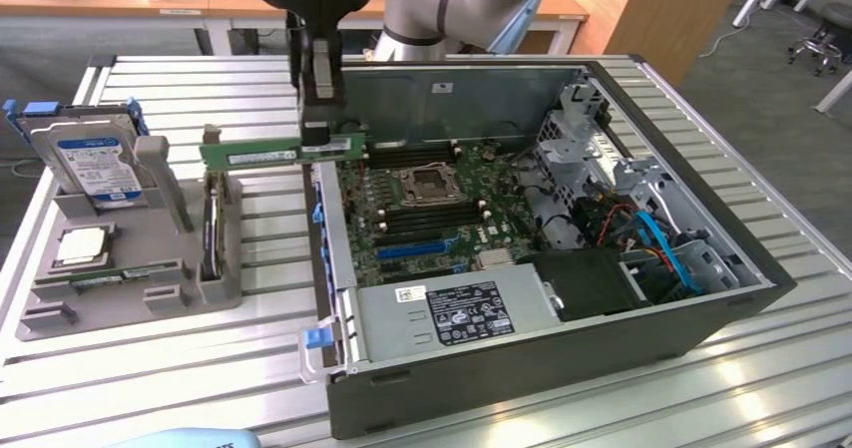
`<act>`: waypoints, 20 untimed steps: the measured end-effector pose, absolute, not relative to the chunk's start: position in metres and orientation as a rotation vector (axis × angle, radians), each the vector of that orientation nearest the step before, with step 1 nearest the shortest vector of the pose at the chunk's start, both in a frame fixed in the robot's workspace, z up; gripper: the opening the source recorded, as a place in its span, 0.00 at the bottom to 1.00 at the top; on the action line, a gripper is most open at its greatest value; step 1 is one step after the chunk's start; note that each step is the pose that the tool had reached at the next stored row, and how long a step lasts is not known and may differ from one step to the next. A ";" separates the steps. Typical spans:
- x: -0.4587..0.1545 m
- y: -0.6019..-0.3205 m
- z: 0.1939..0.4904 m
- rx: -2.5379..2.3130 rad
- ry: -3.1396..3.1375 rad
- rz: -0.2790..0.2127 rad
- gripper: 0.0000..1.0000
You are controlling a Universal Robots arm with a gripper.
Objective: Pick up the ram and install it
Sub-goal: 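Pick up the ram and move it above insertion slot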
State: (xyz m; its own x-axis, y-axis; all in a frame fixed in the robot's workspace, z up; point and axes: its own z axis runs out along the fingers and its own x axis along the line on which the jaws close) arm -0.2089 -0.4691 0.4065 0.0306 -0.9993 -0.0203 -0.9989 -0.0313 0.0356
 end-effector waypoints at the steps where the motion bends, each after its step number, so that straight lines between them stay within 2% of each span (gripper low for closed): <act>1: -0.207 -0.469 0.406 2.247 -2.178 -0.062 0.12; 20: -0.171 -0.469 0.406 2.247 -2.178 -0.062 0.12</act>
